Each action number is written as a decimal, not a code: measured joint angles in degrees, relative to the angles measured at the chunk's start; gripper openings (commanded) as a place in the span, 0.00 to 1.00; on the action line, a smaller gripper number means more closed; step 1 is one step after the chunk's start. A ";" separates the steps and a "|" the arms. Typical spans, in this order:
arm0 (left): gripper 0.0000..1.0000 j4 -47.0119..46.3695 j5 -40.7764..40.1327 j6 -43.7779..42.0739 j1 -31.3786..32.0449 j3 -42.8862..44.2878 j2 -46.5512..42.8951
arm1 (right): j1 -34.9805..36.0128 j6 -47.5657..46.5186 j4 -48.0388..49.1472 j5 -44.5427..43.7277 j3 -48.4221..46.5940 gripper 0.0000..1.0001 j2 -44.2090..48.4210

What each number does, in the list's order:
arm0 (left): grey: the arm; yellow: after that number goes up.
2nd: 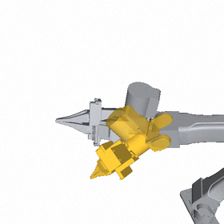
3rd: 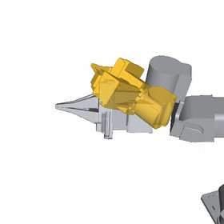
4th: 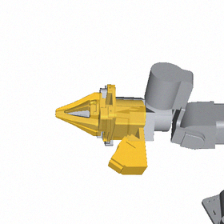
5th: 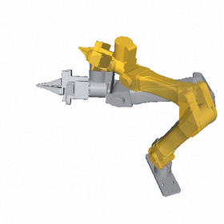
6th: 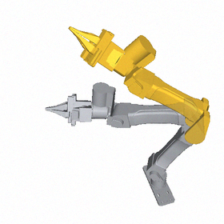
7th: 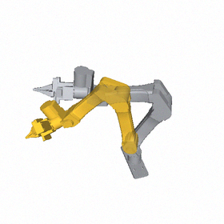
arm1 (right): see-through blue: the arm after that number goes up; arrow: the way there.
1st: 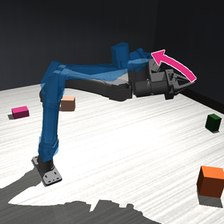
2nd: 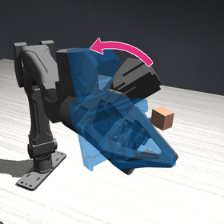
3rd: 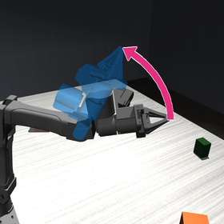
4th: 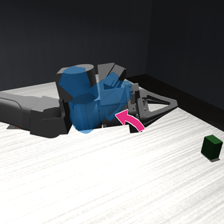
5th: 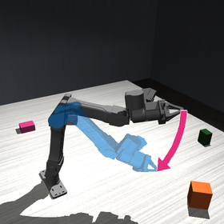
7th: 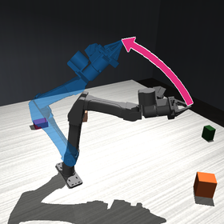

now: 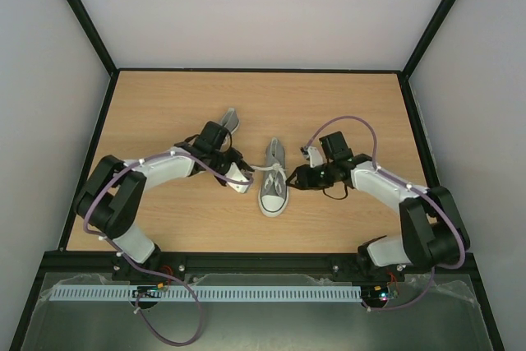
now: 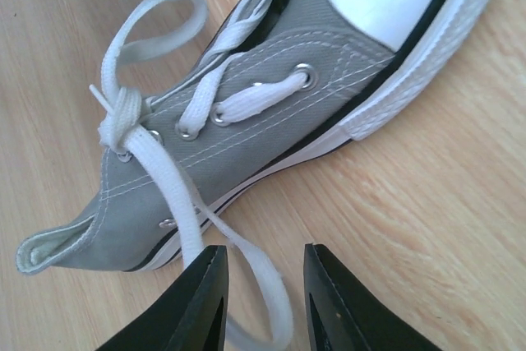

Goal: Tie the shoes
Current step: Tie the shoelace on the shoe.

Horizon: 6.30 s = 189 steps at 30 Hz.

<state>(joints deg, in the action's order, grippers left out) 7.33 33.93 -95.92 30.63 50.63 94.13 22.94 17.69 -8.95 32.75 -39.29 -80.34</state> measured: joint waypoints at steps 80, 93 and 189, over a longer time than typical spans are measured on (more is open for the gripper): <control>0.31 -12.81 -1.09 40.81 4.44 -3.45 -1.03 | 0.07 1.99 12.92 3.65 -6.21 0.24 -8.20; 0.31 -12.81 -1.03 40.44 4.46 -3.45 -1.03 | 0.07 1.38 12.13 4.26 -6.21 0.07 -8.63; 0.47 -18.58 -7.32 34.29 5.60 -3.08 5.29 | -7.26 0.02 4.37 -10.95 -3.91 0.01 3.23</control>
<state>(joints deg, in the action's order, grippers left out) -11.25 26.61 -61.63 36.23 47.55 99.42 15.68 17.72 -4.58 21.80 -43.20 -77.10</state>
